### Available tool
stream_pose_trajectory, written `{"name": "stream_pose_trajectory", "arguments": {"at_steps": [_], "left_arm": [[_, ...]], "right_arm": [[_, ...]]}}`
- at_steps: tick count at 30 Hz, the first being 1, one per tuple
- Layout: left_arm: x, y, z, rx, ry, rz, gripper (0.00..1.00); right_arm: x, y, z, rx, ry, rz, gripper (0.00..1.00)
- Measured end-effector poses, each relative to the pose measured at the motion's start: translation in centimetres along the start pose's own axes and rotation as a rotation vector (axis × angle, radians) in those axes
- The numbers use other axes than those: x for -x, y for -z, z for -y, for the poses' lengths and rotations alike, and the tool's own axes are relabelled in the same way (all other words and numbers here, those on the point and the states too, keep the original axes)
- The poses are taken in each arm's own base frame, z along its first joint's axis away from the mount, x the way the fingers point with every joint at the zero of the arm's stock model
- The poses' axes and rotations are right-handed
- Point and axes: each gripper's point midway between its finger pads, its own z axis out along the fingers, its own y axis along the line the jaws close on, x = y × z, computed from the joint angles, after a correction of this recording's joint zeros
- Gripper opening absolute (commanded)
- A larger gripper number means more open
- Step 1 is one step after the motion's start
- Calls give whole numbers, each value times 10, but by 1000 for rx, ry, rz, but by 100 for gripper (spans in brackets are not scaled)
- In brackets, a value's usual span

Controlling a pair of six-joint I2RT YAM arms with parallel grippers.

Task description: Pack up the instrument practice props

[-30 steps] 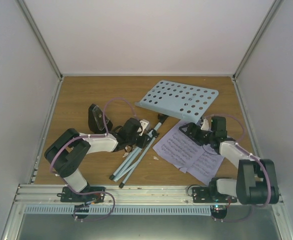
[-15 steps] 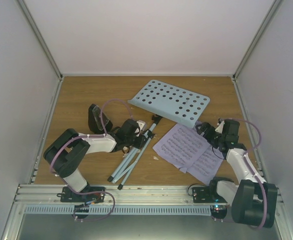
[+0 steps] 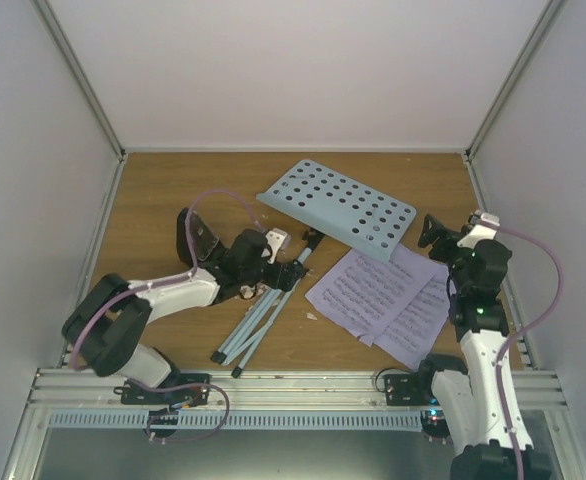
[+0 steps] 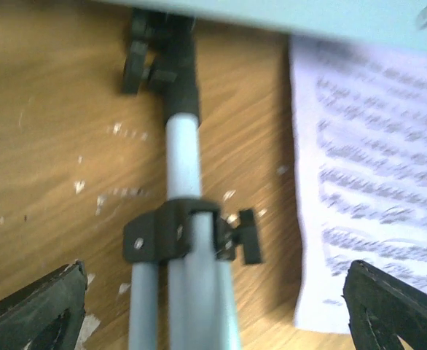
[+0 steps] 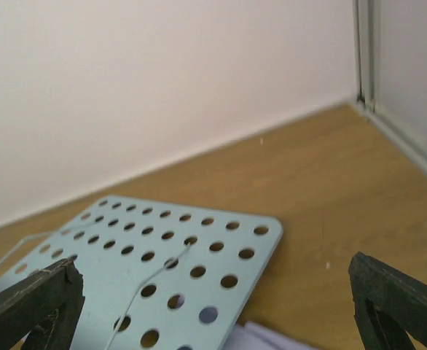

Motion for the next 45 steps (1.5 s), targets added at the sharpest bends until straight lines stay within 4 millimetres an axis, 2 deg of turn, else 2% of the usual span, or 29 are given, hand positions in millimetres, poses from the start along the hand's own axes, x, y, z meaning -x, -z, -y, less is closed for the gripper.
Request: {"name": "stream_pose_trajectory", "arguments": {"at_steps": [5, 8, 10, 12, 15, 16, 18, 20, 22, 23, 24, 25, 27, 32, 34, 37, 39, 41, 45], "left_arm": [[48, 39, 23, -62, -55, 133, 99], [89, 81, 35, -86, -96, 259, 99], [118, 113, 34, -79, -108, 339, 99], [151, 150, 19, -41, -108, 432, 99], [192, 205, -23, 70, -82, 544, 99], [202, 223, -43, 128, -63, 575, 99], [207, 250, -83, 242, -13, 614, 99], [195, 273, -129, 371, 69, 633, 99], [167, 295, -179, 517, 189, 648, 99], [152, 302, -197, 573, 245, 650, 99], [135, 307, -215, 631, 296, 656, 99], [109, 307, -233, 690, 361, 648, 99], [66, 296, -253, 755, 464, 614, 99], [-10, 263, -270, 828, 609, 605, 99], [-35, 250, -272, 838, 636, 605, 99], [-61, 231, -272, 838, 634, 597, 99], [-69, 220, -269, 822, 612, 590, 99], [-68, 214, -266, 806, 580, 597, 99], [-45, 216, -259, 778, 492, 668, 99]], "right_arm": [[31, 8, -9, 21, 108, 129, 100], [41, 9, -12, 26, 132, 175, 99], [47, 10, -14, 33, 142, 205, 99], [53, 10, -16, 40, 146, 227, 100], [55, 7, -16, 43, 154, 238, 100], [55, 5, -16, 42, 157, 236, 100], [54, 3, -15, 39, 164, 230, 100], [54, 1, -14, 34, 176, 231, 100], [56, 1, -13, 26, 189, 242, 100], [58, 0, -13, 21, 195, 249, 100], [59, 0, -11, 13, 200, 258, 100], [59, 0, -10, 7, 204, 266, 100], [55, -2, -6, -3, 213, 275, 100], [24, -16, 12, -37, 214, 249, 100], [8, -23, 22, -62, 210, 228, 100], [-13, -27, 36, -98, 211, 222, 100], [-26, -27, 46, -123, 217, 234, 100], [-36, -26, 53, -139, 228, 248, 100], [-54, -26, 63, -160, 254, 259, 100]]}}
